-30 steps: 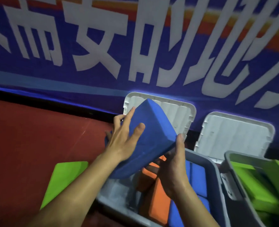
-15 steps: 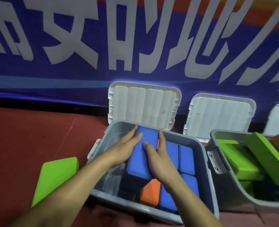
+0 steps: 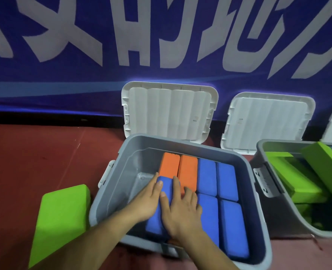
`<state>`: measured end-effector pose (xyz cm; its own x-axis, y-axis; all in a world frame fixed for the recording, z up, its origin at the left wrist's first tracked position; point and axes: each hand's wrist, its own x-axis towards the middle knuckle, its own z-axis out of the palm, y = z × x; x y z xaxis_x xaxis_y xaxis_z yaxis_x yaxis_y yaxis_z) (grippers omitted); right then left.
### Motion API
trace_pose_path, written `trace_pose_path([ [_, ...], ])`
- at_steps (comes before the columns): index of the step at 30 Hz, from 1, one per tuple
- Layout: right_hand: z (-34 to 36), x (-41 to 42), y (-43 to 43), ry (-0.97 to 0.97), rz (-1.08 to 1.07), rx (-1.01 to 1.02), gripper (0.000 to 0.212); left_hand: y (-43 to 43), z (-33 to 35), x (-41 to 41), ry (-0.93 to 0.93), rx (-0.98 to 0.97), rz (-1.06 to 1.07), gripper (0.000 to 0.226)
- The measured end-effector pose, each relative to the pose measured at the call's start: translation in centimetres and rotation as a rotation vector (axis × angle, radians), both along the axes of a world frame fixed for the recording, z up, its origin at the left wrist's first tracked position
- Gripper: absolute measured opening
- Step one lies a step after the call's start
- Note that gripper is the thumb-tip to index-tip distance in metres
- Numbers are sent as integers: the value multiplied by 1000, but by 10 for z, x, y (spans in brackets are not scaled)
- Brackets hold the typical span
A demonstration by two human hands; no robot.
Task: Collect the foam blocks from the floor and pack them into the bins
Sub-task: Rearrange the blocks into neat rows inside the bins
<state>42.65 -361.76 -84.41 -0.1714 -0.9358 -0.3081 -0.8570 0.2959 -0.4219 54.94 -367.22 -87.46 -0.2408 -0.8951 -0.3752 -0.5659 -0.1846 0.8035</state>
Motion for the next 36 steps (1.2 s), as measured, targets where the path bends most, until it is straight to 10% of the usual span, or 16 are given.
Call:
trace_pose_path([
  [19,-98,-6,-18,299,87,10,71,-12,-73,0,-259,48,-65,60],
  [23,-63,1,-19,127,89,-23,73,-7,-38,19,-378,-273,-45,95],
  [28,-7,66,-44,-290,152,-327,60,-10,6,86,-191,-697,325,58],
  [36,6,215,-55,-643,394,-193,53,21,-18,219,-341,-445,644,57],
])
